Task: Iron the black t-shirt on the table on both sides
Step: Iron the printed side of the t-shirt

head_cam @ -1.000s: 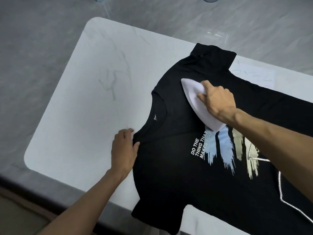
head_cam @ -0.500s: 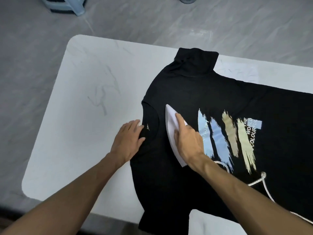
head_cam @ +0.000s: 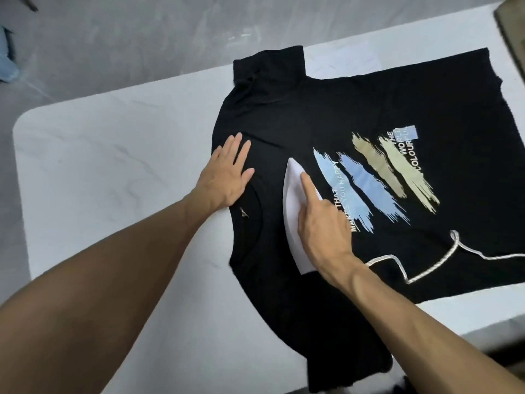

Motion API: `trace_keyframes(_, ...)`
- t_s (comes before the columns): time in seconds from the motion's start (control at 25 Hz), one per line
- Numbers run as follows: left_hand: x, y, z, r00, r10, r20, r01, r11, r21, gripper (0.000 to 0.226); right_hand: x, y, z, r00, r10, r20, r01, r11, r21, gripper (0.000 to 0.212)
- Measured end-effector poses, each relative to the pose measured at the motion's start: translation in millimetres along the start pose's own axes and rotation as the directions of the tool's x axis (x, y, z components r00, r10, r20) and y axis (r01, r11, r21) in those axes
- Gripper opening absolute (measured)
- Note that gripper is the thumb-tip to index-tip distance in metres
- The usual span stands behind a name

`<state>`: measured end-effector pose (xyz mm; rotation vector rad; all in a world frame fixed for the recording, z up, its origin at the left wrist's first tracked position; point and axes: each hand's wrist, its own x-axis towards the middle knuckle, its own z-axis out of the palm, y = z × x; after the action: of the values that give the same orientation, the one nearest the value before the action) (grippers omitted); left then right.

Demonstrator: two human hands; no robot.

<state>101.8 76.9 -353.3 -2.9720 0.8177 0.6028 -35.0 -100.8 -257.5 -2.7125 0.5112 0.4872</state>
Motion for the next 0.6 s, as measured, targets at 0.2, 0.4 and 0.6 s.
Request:
trace_keyframes(0.2,3.0,6.6,-11.6,0.997,-0.048,0.060,0.052,0.997,-0.059,0.063,-51.7,40.2,-4.8,0.996,0.074,0.050,-0.075,0.997,0.026,0.064)
trace_keyframes(0.4,-22.9,29.5,-13.4,0.986,-0.040,-0.165,0.020,0.992,-0.122,0.056,-42.7,38.2,-18.9,1.000,-0.022,-0.014,0.024,0.996,0.087,0.060)
trace_keyframes(0.6,-30.9,14.6,6.9,0.996,-0.063,-0.061,0.054,0.988,-0.145,0.060,34.2,3.7,-17.5,0.996,-0.072,-0.059,0.077,0.993,0.087,0.044)
